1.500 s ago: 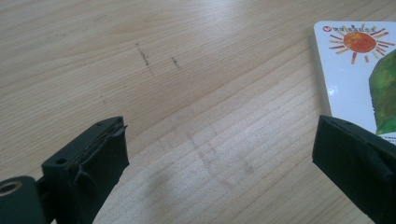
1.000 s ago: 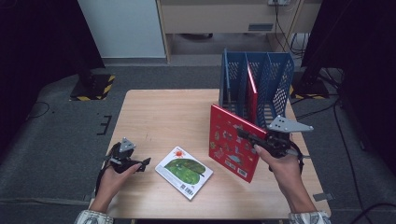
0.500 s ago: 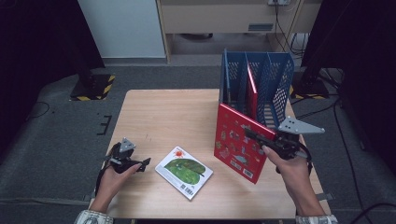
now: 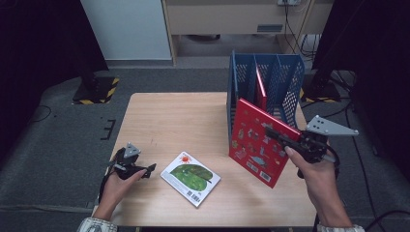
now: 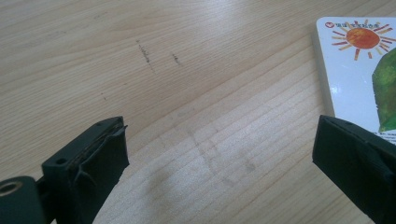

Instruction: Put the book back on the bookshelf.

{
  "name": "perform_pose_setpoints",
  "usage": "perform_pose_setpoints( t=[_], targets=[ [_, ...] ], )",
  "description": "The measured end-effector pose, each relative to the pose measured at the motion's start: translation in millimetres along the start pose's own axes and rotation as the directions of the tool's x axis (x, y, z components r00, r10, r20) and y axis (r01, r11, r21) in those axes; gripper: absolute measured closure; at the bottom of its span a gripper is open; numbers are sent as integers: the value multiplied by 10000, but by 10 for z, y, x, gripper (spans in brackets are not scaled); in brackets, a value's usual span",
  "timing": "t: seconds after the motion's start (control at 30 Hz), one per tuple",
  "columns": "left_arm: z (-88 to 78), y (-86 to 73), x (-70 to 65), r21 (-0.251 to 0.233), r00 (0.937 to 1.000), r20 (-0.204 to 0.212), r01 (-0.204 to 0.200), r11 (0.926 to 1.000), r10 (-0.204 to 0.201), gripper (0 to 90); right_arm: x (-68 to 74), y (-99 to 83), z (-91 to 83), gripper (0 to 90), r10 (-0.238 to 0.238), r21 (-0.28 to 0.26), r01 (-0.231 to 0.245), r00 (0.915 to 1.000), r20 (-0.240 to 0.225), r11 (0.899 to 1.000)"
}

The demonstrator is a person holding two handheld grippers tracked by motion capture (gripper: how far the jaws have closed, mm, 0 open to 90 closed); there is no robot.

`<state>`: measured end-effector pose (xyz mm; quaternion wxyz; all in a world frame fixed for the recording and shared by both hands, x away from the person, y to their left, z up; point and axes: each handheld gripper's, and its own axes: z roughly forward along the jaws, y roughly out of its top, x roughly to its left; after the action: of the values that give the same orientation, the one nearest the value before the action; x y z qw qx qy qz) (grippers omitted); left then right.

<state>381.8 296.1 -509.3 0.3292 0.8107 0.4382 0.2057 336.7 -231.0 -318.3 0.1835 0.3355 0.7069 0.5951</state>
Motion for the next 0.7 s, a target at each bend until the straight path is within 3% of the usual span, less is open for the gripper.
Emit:
perform_pose_setpoints(
  t=[0.33,0.7],
  targets=[
    [-1,-1,1,8,10000,-16,15,10000,-15,27,-60,116,-128,800,106,-84,-104,9995,290,9999],
    [-2,-3,4,12,10000,-18,26,10000,-26,27,-157,175,-210,800,145,-83,-137,9951,982,9999]
  ],
)
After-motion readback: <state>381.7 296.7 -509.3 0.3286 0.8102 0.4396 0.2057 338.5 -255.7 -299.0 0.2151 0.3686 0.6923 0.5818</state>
